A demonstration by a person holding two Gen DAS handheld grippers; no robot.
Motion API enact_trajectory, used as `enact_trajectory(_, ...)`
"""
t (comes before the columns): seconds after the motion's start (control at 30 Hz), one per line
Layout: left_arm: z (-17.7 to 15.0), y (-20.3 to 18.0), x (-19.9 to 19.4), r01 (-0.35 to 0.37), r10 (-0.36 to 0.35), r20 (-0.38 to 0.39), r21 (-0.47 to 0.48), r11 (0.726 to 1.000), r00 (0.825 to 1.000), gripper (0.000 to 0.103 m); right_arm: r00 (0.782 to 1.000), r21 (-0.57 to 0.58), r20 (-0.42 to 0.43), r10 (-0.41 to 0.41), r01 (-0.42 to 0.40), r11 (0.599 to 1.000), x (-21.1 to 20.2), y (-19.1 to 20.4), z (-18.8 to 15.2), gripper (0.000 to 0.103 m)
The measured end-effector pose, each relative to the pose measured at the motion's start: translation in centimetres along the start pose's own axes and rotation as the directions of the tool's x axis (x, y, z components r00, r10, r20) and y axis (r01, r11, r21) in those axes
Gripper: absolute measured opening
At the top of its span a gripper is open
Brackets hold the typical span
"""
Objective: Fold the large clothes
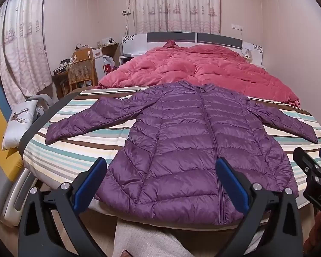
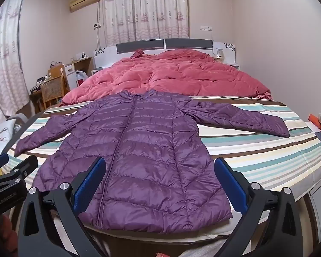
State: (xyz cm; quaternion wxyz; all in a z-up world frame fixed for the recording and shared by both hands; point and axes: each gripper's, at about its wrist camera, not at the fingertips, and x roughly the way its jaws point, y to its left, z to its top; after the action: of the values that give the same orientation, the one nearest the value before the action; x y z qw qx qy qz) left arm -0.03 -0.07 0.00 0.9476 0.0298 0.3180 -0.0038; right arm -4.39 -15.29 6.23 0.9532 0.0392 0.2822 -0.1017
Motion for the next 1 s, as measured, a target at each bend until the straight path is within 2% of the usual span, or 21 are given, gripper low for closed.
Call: enact_trajectory(1.0,0.02,0.42,0.52,0.008,-0.008,-0.01,-0.03,1.0,1.0,0.101,1.0,0.017,-0.006,0.005,-0.005,1.0,0.16,0.01,-0.07,0.1)
